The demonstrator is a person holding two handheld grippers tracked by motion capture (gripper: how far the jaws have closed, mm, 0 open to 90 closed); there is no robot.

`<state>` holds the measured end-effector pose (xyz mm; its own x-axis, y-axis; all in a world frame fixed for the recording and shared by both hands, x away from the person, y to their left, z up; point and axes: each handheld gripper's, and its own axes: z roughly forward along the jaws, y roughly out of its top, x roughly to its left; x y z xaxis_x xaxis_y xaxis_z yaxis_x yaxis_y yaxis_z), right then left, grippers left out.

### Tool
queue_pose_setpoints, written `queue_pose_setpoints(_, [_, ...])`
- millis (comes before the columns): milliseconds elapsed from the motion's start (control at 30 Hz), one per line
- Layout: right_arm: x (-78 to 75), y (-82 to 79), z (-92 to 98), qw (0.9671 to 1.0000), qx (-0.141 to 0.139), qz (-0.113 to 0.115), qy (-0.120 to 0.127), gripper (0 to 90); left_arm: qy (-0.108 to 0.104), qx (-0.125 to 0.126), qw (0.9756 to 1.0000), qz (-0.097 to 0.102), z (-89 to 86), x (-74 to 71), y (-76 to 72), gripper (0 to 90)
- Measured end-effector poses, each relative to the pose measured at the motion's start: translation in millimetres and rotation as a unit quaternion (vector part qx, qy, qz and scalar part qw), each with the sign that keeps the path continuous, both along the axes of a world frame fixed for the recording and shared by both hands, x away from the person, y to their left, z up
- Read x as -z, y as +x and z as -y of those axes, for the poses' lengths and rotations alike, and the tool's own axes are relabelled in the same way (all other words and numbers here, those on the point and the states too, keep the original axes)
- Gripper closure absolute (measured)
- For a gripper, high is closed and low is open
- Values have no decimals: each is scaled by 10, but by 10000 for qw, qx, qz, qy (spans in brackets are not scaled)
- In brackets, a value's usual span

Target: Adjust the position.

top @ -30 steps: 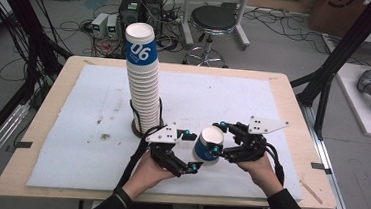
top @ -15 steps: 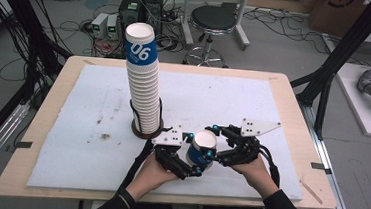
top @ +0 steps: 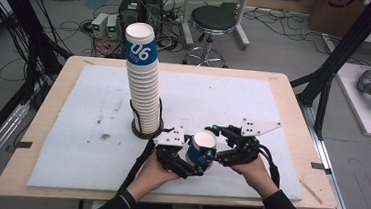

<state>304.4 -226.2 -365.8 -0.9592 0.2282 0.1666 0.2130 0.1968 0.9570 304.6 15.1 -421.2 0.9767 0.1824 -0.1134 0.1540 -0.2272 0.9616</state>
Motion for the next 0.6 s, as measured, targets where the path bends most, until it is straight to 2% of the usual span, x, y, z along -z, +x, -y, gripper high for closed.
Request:
queue_pose_setpoints(167, [0,7,2,10000,4,17,14,308,-8,-5,10000,10,-13,-6,-2,179])
queue_pose_setpoints(433, [1,17,6,10000,-25,-3,-14,300,92,-9,9999,45,-26,-18,1,191])
queue_pose_setpoints(600, [-11,52,41,9999,-8,-116,-29,213,194,-11,9998,34,-41,-24,14,192])
